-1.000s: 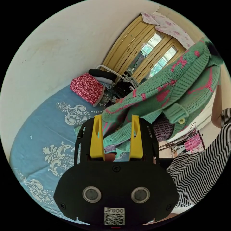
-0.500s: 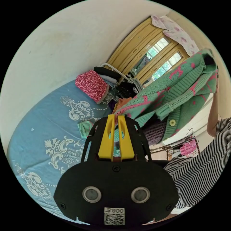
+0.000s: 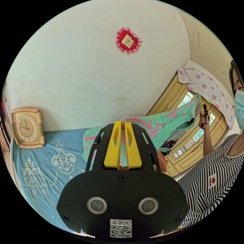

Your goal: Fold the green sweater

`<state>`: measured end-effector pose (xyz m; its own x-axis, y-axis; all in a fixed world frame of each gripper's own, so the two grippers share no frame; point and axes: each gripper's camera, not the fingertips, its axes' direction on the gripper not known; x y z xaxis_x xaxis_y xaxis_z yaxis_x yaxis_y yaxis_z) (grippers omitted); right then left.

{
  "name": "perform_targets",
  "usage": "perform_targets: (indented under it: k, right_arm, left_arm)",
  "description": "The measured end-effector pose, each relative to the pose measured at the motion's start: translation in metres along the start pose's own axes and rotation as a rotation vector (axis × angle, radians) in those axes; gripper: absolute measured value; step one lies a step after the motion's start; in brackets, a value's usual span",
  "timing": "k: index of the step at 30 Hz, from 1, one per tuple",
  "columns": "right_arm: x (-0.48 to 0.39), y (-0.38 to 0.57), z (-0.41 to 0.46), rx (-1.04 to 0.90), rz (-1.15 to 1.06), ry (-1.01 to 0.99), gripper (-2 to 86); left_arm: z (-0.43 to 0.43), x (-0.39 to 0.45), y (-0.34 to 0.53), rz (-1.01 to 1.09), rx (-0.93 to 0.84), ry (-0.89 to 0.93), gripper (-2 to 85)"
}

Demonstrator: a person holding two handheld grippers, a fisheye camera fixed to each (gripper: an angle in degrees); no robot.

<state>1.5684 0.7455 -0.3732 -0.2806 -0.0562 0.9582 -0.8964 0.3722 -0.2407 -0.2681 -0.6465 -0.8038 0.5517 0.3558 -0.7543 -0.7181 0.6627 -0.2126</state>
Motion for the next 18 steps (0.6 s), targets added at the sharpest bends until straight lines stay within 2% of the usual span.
perform_targets:
  k: [11,18]
  right_arm:
    - [0.043,0.044,0.005,-0.057,-0.018,-0.273,1.8]
    - [0.077,0.084,0.003,-0.086,-0.004,-0.368,1.9]
  left_arm:
    - [-0.285,0.162,0.048,-0.038,0.244,-0.317,1.9]
    - [-0.405,0.265,0.083,-0.061,0.281,-0.456,1.9]
